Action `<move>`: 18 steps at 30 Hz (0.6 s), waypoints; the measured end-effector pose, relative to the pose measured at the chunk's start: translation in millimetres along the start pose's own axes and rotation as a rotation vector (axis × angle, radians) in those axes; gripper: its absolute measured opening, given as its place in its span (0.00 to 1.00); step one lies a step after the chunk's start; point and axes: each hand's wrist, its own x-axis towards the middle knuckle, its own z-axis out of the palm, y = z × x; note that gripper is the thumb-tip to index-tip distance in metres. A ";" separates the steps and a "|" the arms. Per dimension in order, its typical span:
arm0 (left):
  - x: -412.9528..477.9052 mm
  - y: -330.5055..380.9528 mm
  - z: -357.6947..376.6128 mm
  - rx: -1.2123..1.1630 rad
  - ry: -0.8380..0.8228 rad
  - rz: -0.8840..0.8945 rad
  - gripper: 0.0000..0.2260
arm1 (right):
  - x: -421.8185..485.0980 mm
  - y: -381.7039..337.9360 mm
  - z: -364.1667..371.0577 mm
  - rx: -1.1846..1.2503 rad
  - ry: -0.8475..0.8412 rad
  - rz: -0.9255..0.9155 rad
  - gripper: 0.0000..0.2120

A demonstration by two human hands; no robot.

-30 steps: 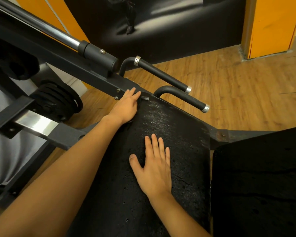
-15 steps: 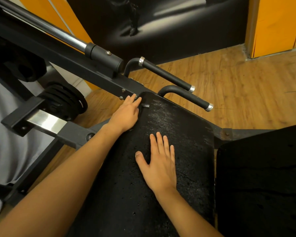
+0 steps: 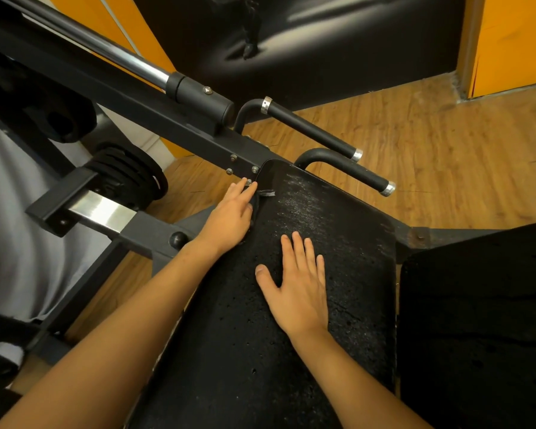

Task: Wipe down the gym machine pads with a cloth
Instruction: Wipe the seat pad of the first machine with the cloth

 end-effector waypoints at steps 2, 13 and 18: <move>-9.4 -1.7 0.7 0.004 0.008 0.005 0.24 | 0.1 -0.4 -0.3 -0.001 -0.002 -0.001 0.37; 4.9 2.0 -5.5 0.030 -0.058 0.008 0.24 | 0.7 1.0 1.3 0.008 0.001 -0.008 0.36; -20.1 -3.6 -7.6 0.060 -0.067 0.027 0.25 | 0.2 0.4 1.0 0.010 0.006 -0.006 0.36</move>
